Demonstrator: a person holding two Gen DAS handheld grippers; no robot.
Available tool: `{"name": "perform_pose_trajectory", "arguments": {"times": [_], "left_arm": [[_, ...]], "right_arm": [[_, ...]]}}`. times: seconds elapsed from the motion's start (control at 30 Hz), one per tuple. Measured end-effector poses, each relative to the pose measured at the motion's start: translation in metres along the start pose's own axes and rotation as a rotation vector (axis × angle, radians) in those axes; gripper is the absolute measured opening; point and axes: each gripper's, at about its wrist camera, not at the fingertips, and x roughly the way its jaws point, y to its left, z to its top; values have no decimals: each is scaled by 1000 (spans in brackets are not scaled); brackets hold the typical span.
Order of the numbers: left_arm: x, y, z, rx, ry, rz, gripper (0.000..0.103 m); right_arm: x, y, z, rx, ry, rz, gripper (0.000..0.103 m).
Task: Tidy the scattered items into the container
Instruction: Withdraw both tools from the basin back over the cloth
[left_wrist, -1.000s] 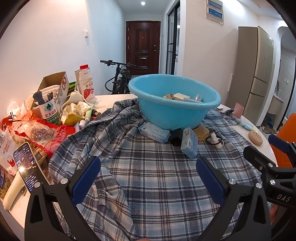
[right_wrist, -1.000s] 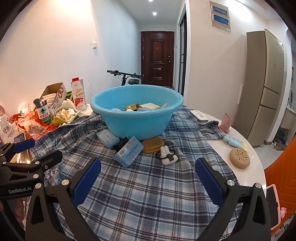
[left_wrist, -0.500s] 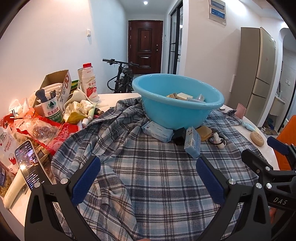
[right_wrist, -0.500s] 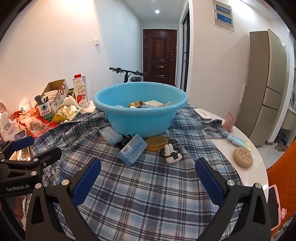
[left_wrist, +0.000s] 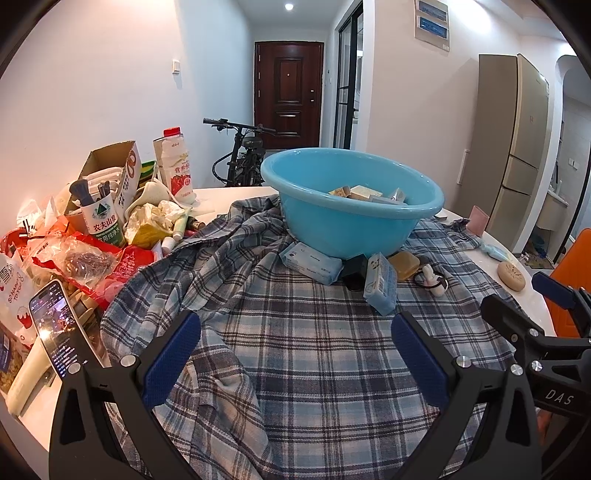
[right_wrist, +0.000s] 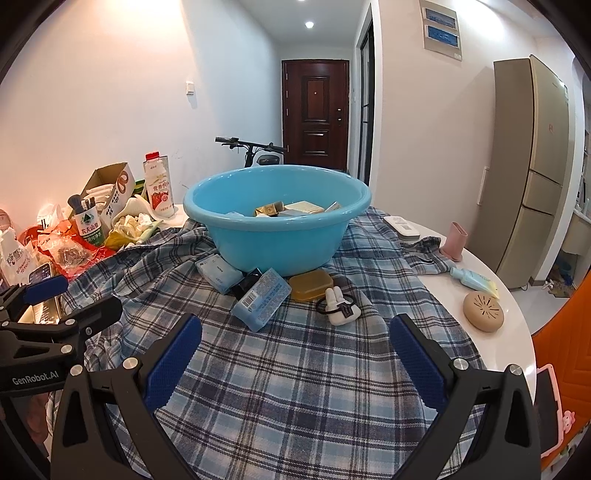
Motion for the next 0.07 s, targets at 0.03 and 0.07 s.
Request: {"name": "perform_pose_trajectory", "arguments": {"times": [0.03,0.07], "left_arm": [[0,-1,0,1,-2,0,103],[0,-1,0,3,-2,1,103]], "right_arm": [[0,0,0,1,0,0,103],[0,0,0,1,-1,1,103]]}}
